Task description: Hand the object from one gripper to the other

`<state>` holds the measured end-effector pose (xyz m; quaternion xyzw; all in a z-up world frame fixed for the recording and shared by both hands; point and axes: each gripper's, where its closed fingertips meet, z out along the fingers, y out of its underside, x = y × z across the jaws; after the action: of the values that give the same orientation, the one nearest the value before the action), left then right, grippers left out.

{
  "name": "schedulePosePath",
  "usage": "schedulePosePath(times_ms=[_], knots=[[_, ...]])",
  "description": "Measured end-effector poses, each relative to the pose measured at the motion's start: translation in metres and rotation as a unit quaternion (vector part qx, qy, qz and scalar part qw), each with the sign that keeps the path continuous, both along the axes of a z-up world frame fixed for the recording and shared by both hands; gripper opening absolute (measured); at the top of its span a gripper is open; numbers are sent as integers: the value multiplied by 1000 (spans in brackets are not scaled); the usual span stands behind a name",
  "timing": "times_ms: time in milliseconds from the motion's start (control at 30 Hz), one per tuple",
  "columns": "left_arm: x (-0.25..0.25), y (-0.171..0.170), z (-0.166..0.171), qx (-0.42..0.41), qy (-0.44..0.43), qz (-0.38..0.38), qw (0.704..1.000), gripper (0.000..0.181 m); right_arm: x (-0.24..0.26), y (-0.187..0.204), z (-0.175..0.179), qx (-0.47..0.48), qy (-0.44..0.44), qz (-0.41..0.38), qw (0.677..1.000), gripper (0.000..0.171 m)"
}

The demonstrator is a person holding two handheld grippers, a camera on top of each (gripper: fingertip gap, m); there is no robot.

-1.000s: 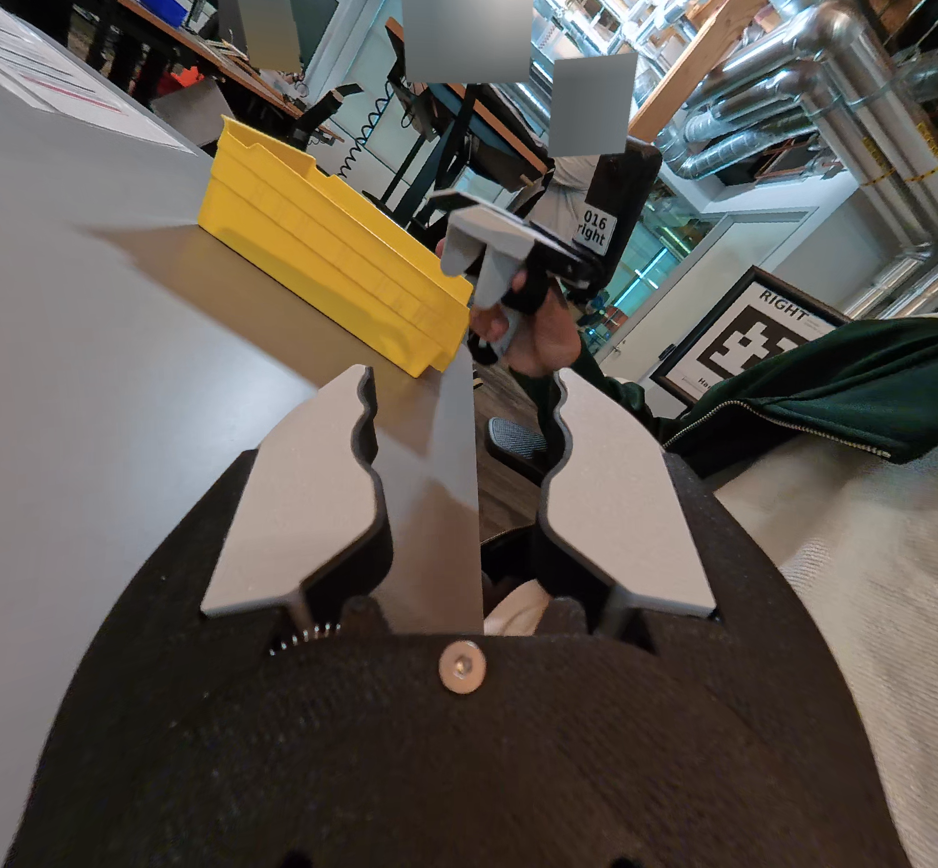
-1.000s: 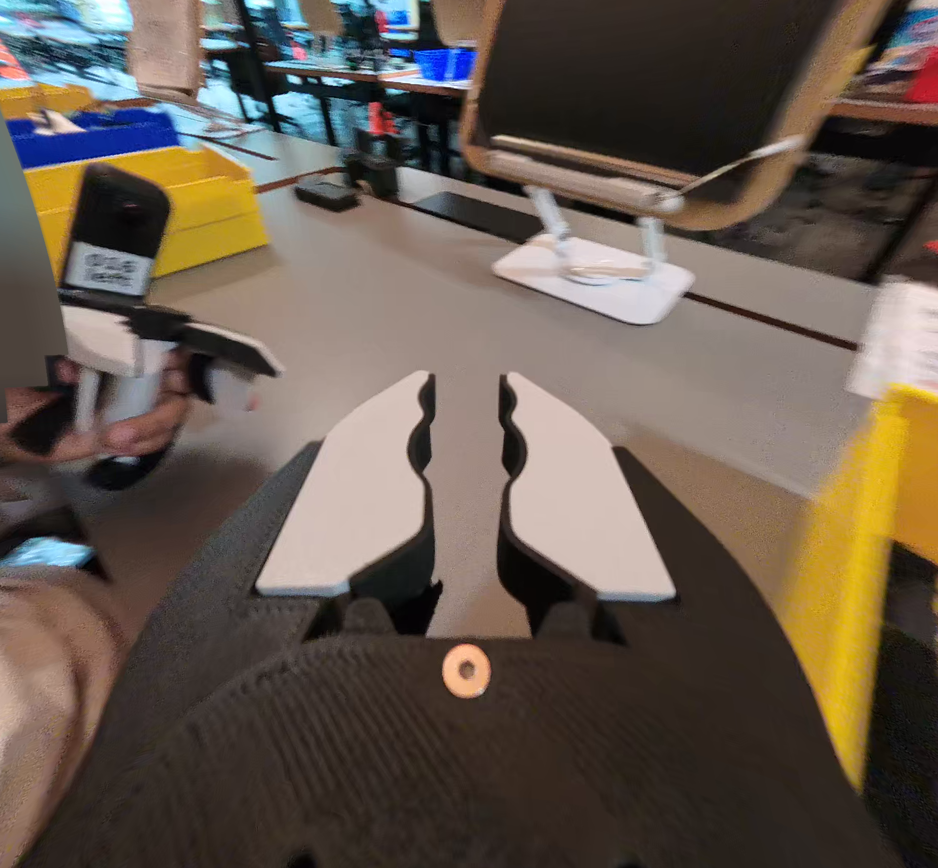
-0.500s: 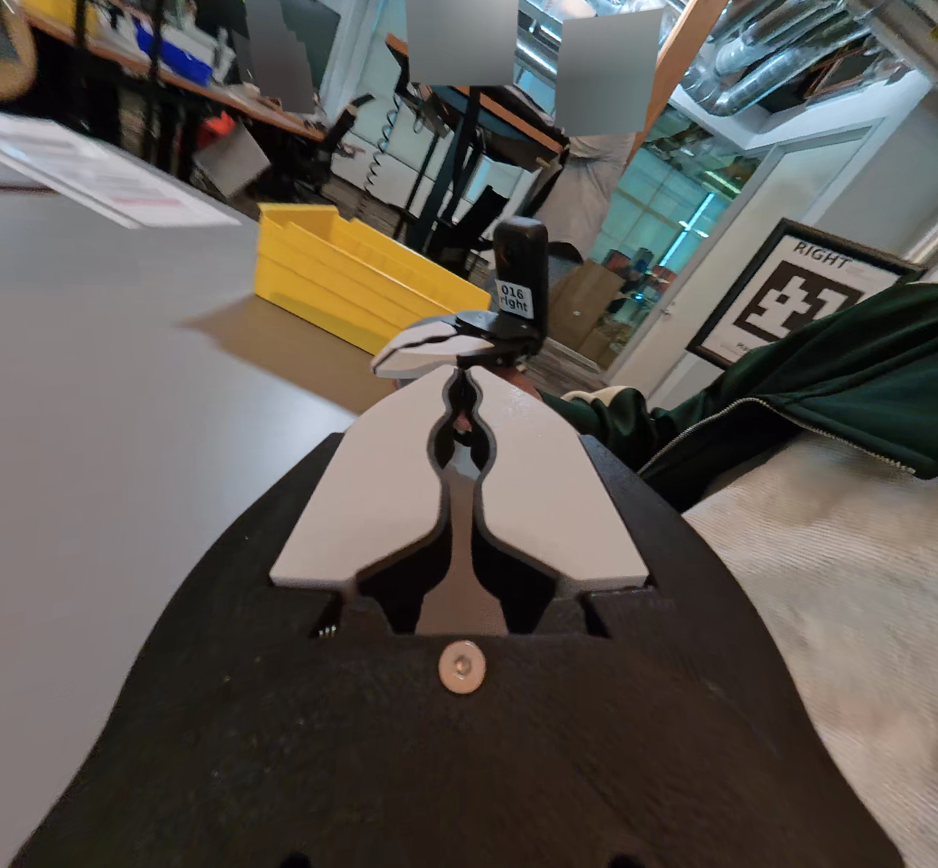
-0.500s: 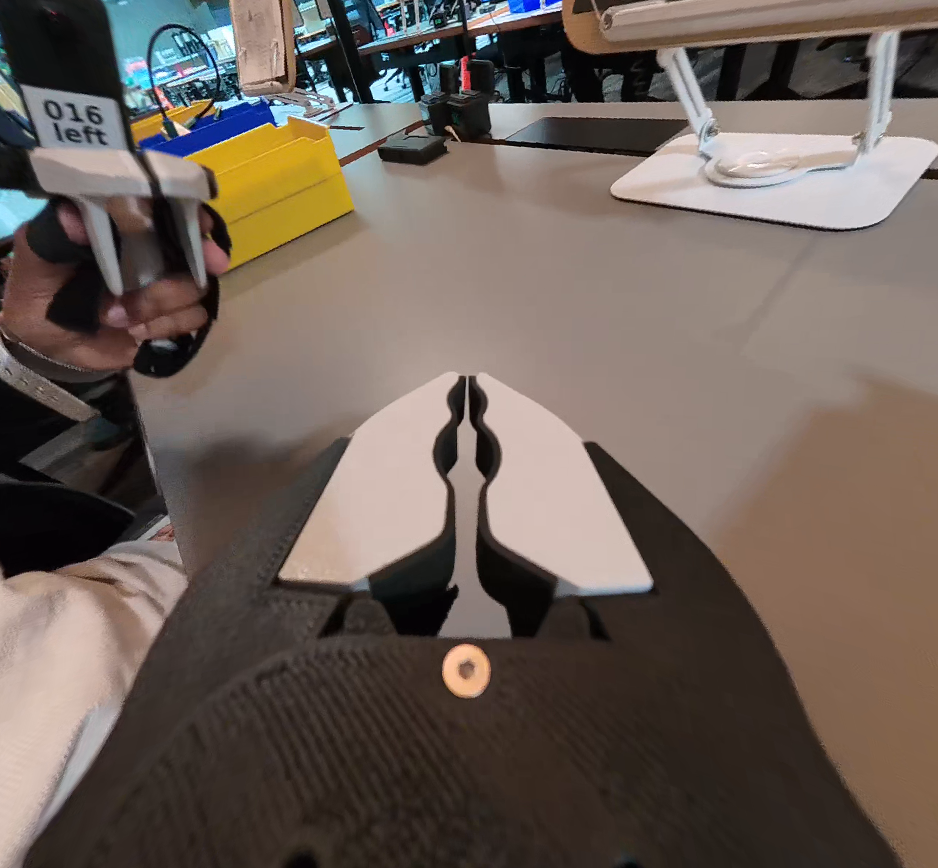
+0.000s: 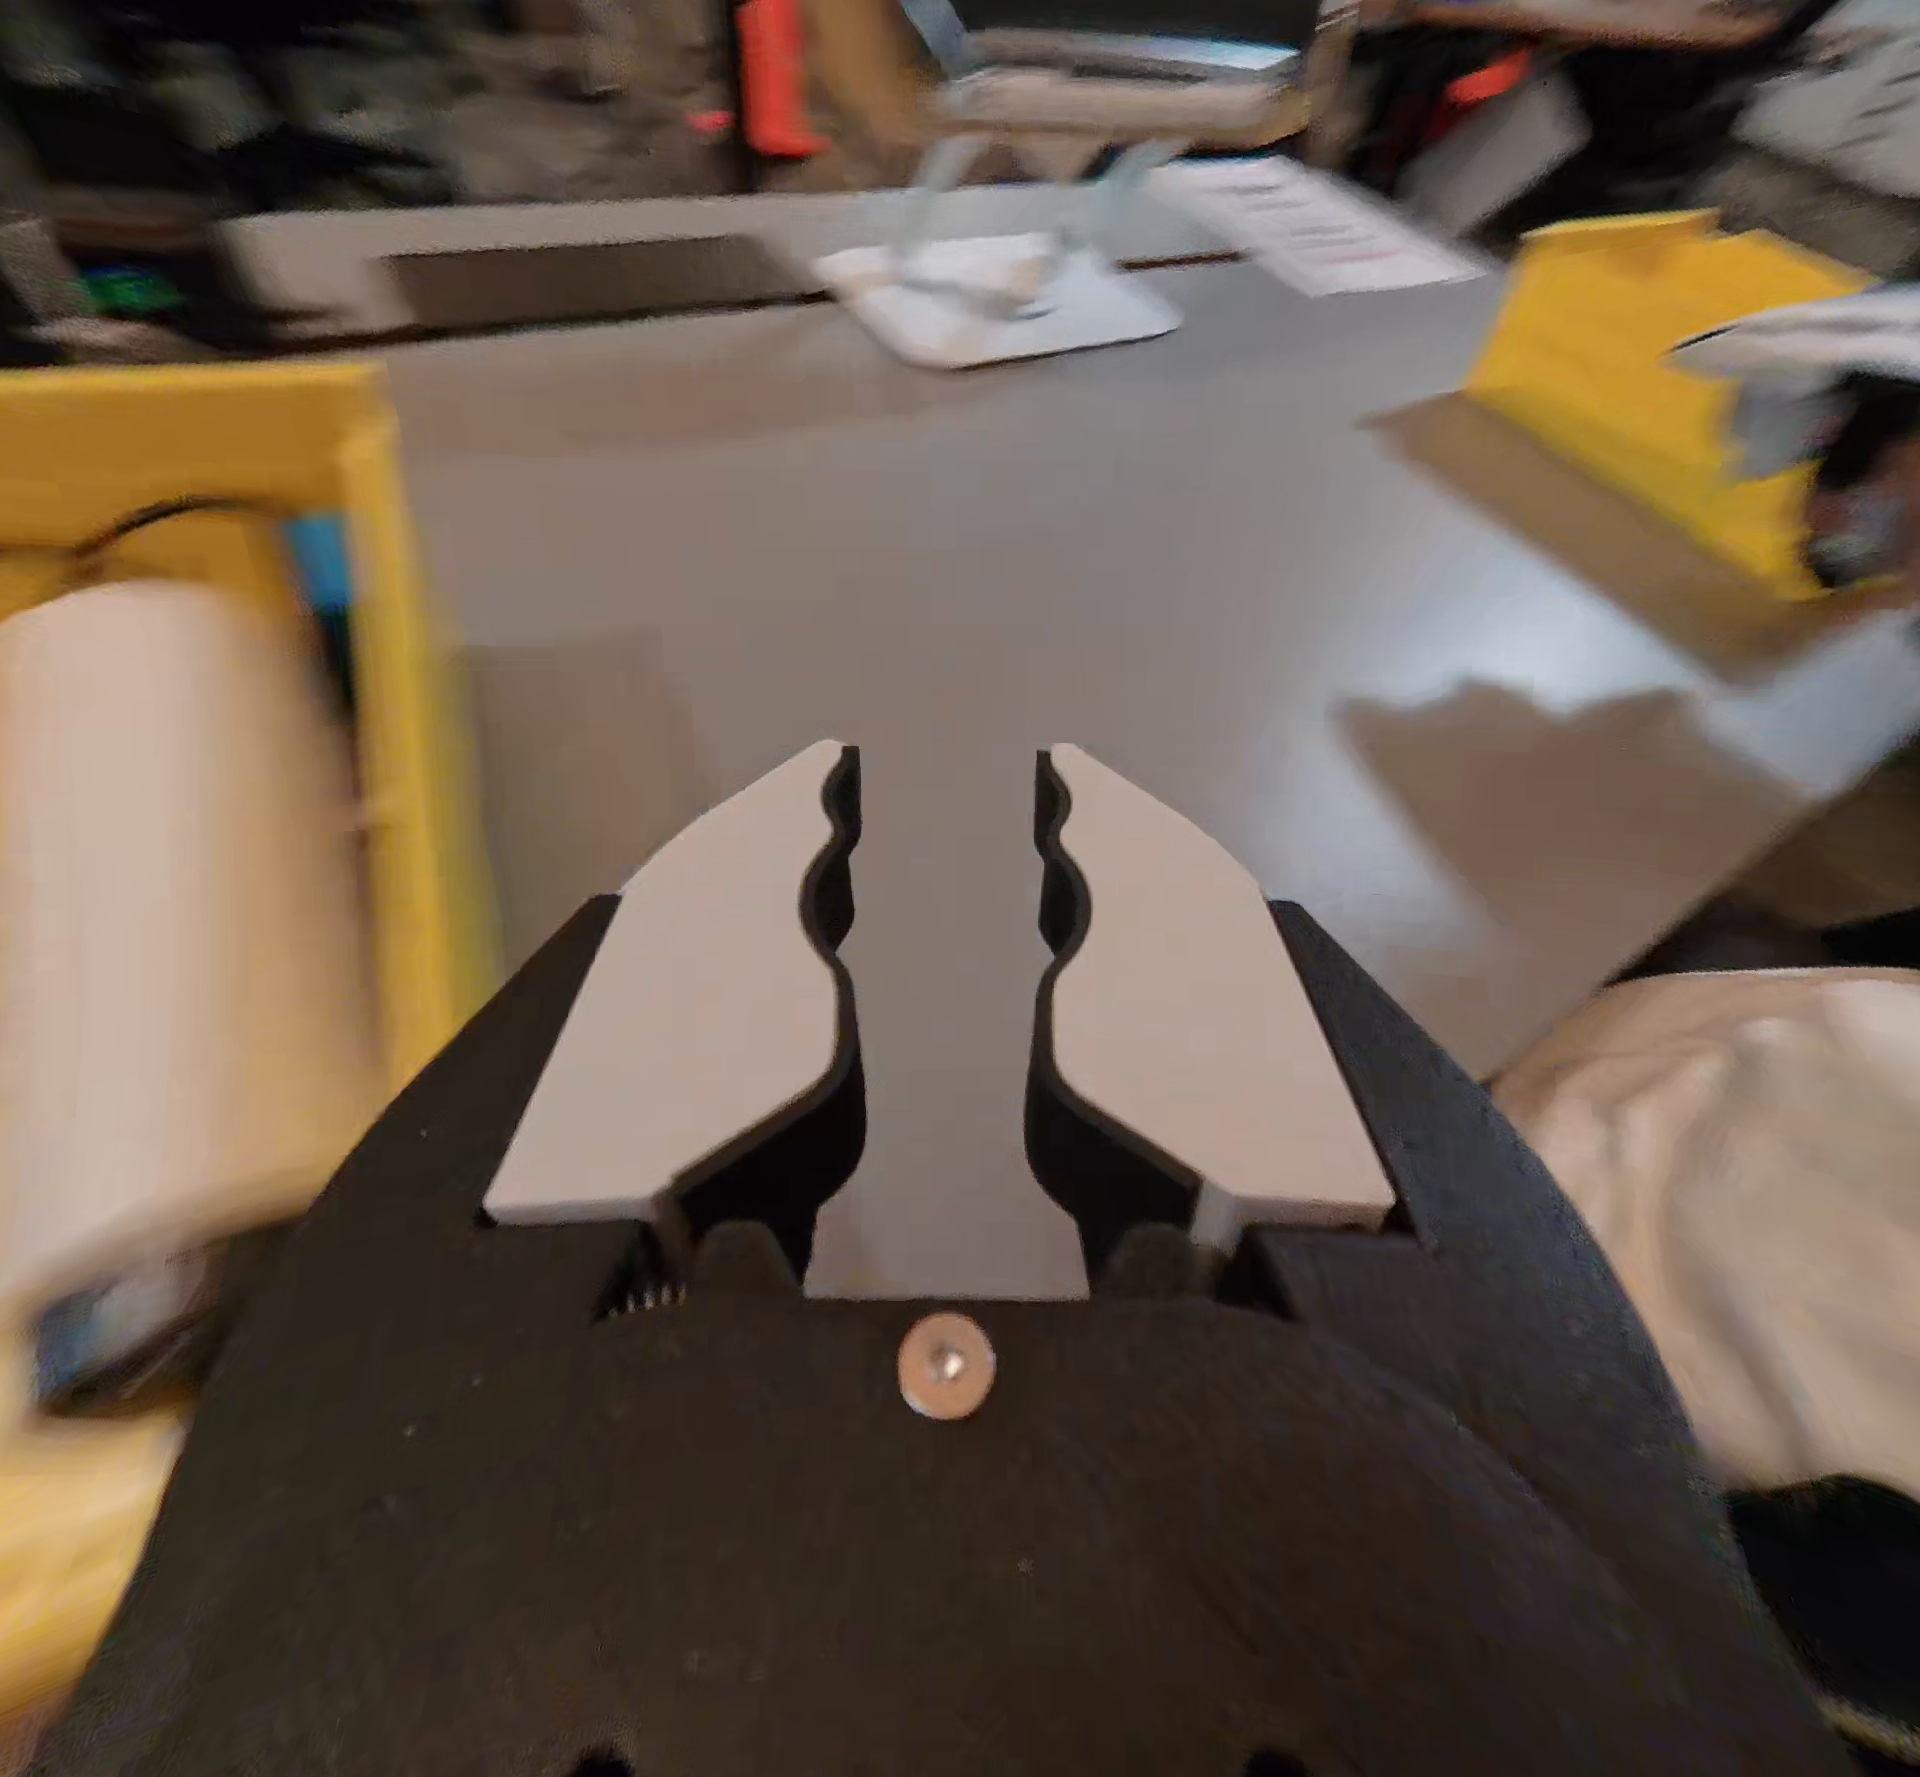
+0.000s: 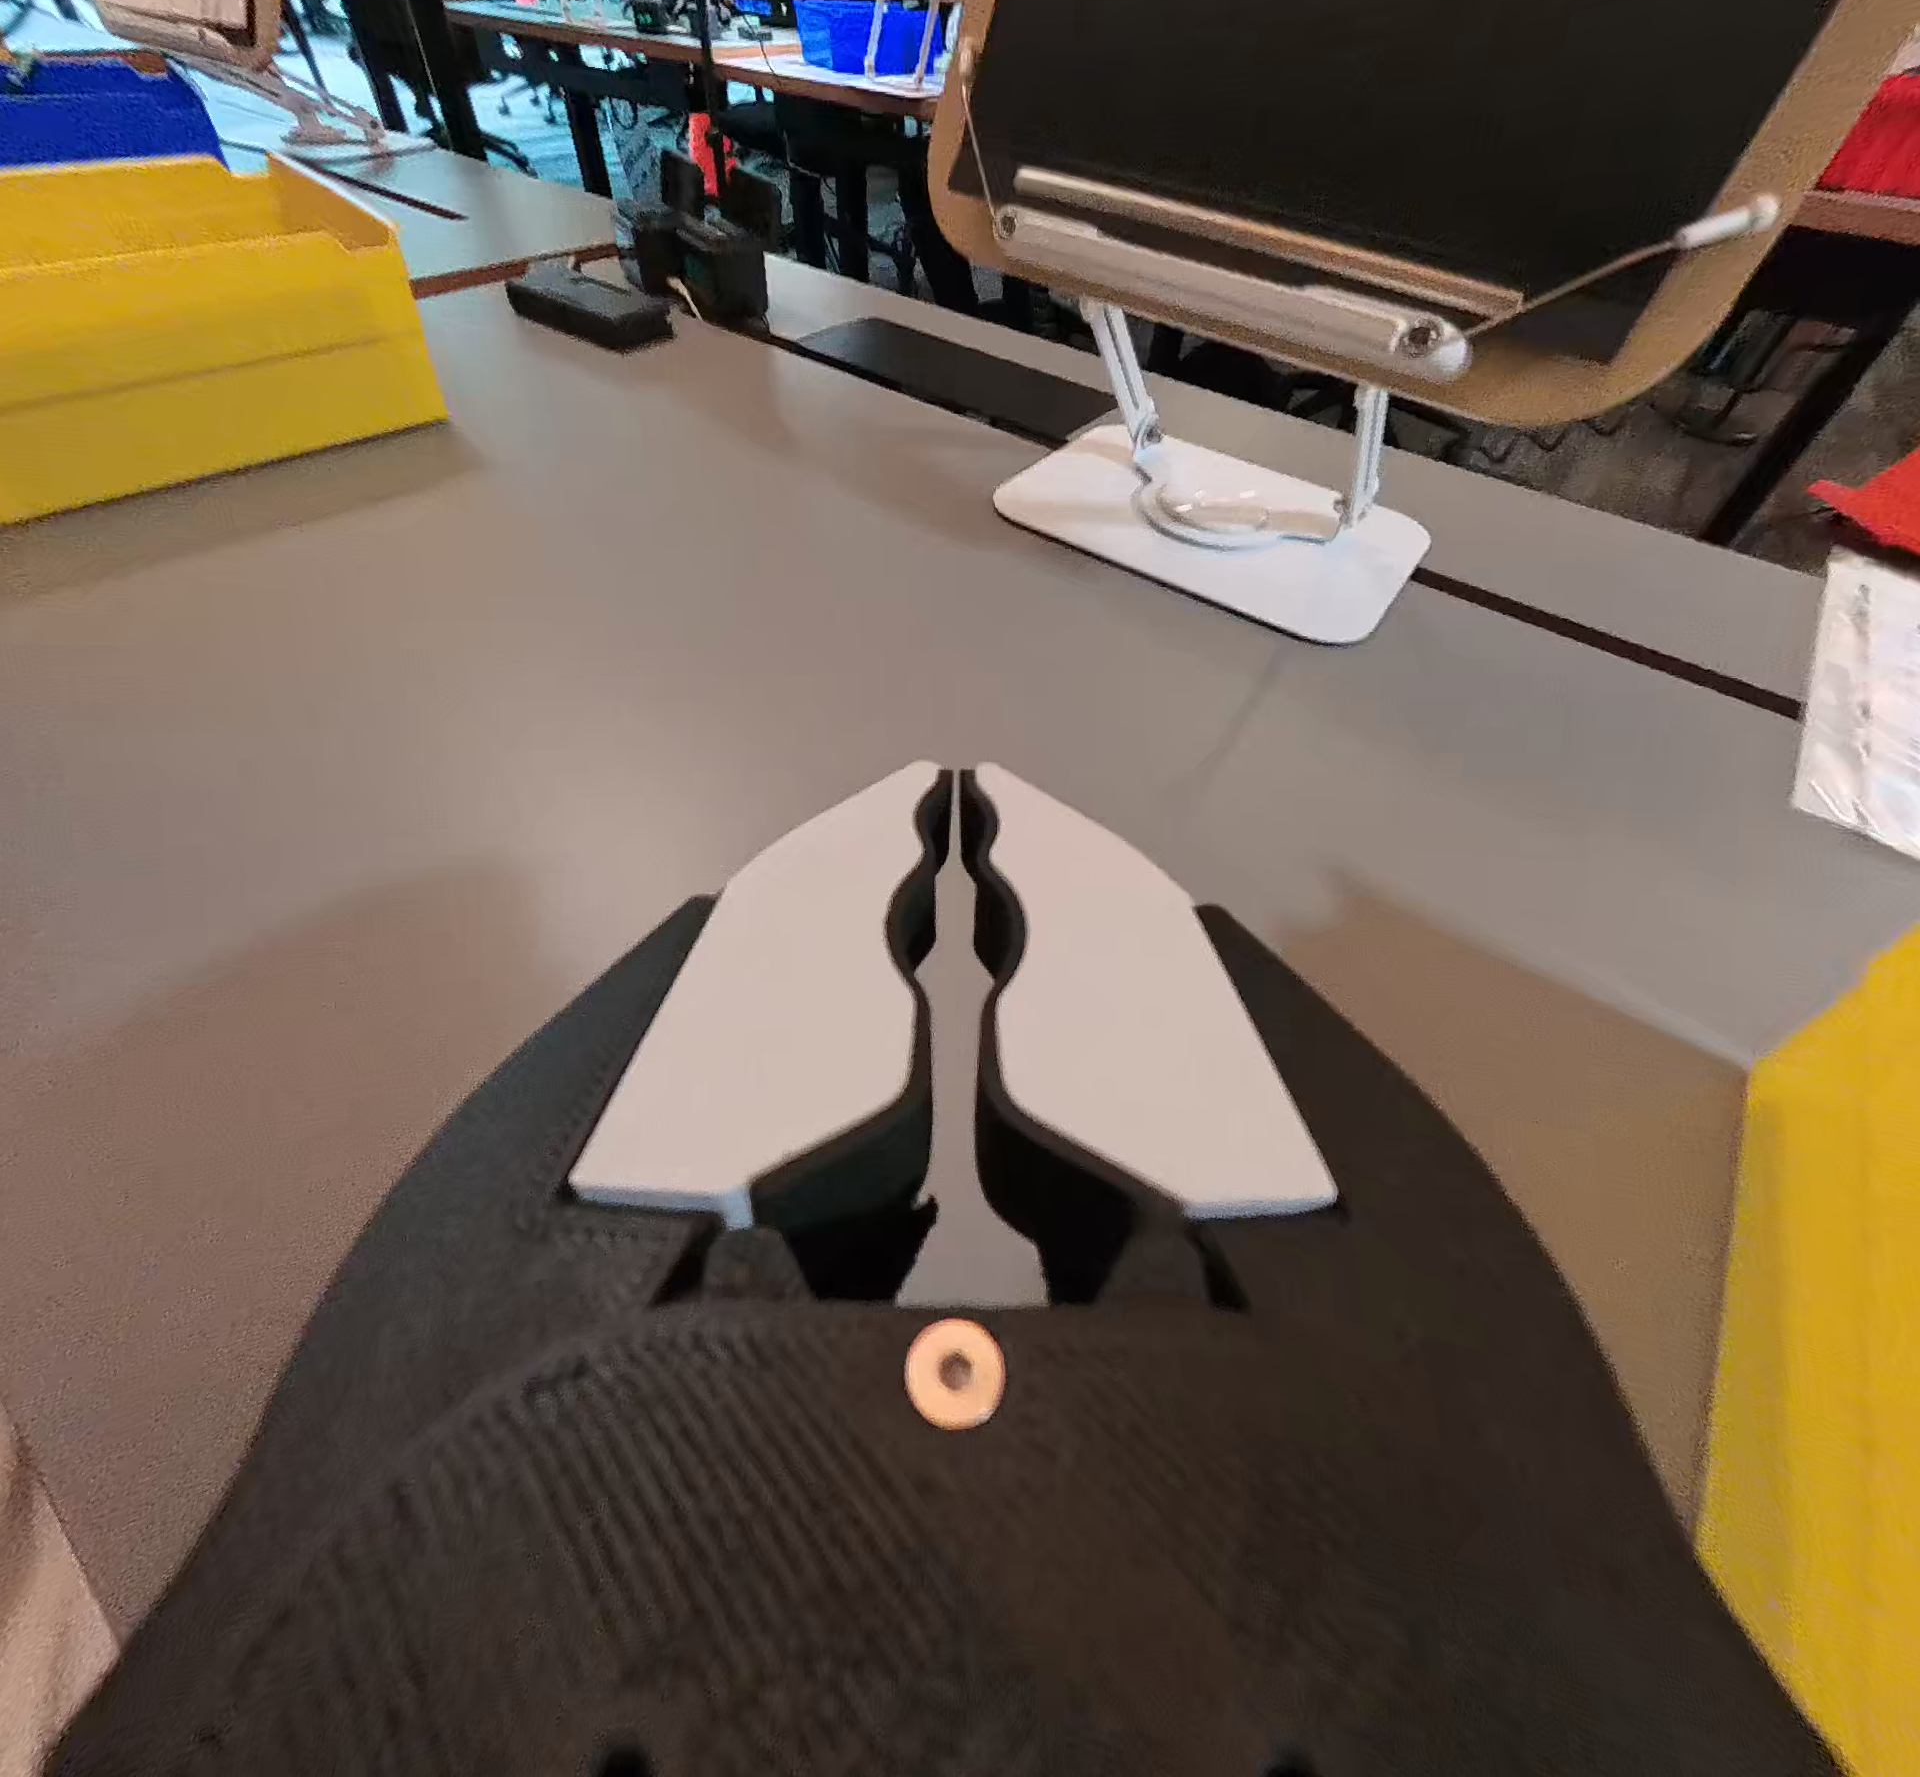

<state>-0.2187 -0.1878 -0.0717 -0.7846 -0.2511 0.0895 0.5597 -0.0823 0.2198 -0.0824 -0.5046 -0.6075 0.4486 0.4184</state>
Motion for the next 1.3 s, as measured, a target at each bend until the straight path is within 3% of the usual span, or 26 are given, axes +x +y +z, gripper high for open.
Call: schedulePosePath(times_ms=[133,200,300,400,567,733,833,900,1033,1300], knots=[[-34,-109,-41,-150,-8,132,980,35,-22,-24,14,-48,2,37,998,1],[-36,-132,-51,-160,-24,146,976,57,-31,-43,23,-65,8,60,996,1],[-40,-142,-50,-130,-30,145,980,50,-42,-62,29,-65,7,75,995,1],[-50,-142,-46,-97,-46,128,986,53,-51,-76,28,-53,-3,85,995,1],[-70,-140,-22,25,-101,100,989,48,-58,-88,28,-42,-9,90,995,1],[-97,-164,-47,-27,-151,137,979,55,-62,-89,25,-35,-13,89,995,1],[-88,-144,-64,-11,-201,106,974,57,-64,-88,24,-36,-12,89,995,1],[-87,-135,-65,-12,-183,110,977,53,-66,-88,23,-42,-10,90,995,1],[-78,-120,-66,-37,-171,96,980,53,-68,-87,20,-49,-12,94,994,2],[-61,-82,-53,2,-209,35,977,53,-68,-85,17,-66,-5,101,993,2]])
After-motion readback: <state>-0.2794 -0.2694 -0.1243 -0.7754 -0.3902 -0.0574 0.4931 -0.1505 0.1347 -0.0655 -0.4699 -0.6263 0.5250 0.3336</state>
